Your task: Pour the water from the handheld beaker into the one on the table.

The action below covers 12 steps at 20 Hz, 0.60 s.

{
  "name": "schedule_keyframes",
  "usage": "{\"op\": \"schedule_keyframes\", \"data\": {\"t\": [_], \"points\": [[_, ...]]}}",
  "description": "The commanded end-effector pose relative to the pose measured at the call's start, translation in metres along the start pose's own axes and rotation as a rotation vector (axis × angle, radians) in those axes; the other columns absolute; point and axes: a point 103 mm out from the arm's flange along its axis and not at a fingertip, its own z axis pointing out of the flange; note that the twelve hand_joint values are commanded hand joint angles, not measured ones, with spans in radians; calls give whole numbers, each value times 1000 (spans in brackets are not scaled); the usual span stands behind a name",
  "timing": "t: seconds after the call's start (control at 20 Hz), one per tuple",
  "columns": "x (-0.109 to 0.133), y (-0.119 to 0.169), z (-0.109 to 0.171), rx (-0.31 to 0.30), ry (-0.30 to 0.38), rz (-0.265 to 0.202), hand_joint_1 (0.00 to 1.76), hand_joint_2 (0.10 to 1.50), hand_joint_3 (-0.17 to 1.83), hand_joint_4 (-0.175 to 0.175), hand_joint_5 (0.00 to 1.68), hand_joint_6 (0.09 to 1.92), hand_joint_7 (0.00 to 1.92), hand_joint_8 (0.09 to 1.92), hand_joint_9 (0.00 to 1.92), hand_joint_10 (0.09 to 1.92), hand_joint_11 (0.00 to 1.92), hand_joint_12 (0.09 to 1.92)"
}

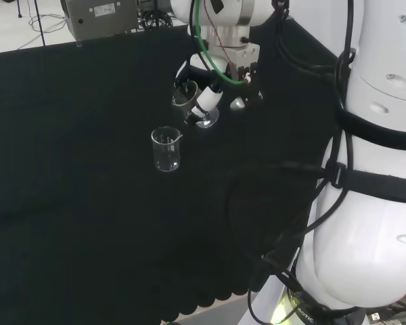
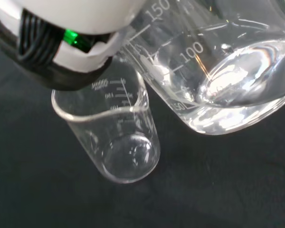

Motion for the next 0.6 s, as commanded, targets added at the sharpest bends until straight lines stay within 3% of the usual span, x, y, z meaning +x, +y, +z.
{"op": "schedule_keyframes", "data": {"t": [0.05, 0.6], "points": [[9, 0, 23, 144, -121, 17, 1152, 664, 645, 93, 1285, 650, 1746, 87, 1774, 87, 1527, 574], [14, -2, 19, 175, -177, 18, 1153, 662, 650, 90, 1285, 653, 1747, 87, 1775, 87, 1528, 574]]}}
